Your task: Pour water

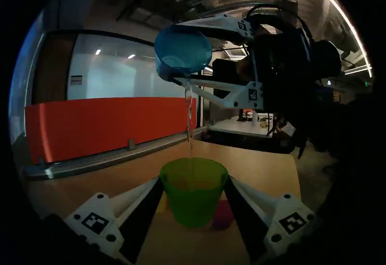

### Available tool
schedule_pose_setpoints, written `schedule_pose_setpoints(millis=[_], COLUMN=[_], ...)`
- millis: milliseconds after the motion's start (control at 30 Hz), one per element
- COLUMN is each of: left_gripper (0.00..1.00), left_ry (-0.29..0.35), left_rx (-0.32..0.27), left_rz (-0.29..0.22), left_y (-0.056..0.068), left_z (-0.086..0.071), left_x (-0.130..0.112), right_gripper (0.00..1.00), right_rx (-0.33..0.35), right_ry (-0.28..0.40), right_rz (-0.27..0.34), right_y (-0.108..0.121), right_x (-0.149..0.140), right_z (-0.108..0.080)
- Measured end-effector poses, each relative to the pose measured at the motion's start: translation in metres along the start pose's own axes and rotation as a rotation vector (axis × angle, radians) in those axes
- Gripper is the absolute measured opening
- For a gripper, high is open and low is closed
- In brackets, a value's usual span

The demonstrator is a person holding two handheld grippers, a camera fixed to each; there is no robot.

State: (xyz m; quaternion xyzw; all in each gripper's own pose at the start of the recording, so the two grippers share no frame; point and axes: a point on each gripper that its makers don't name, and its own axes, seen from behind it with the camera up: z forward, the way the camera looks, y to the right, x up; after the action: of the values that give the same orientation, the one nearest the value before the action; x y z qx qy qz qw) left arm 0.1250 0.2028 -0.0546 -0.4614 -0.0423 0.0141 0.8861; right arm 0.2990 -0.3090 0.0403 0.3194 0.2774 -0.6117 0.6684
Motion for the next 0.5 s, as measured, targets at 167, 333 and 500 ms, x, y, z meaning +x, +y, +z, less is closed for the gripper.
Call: schedule_pose_setpoints(millis=[167,333,500], left_gripper=[0.86,0.86,0.86], left_ry=[0.0,0.0,0.0], left_rx=[0.001,-0.001,-0.002], left_rz=[0.0,0.0,0.002], left_y=[-0.0003,0.0007,0.0017], left_z=[-0.0004,-0.0007,-0.0009], left_x=[0.0002,0.001,0.0013], right_gripper=[0.91,0.91,0.91], right_rx=[-0.007,-0.012,-0.016], right_ry=[0.002,0.002,0.003], right_rz=[-0.026,-0.051,-0.08], right_y=[0.003,0.0054,0.0067], right_x=[0.0034,0.0053,0.0064], right_z=[0.0003,-0.0003,-0.0006])
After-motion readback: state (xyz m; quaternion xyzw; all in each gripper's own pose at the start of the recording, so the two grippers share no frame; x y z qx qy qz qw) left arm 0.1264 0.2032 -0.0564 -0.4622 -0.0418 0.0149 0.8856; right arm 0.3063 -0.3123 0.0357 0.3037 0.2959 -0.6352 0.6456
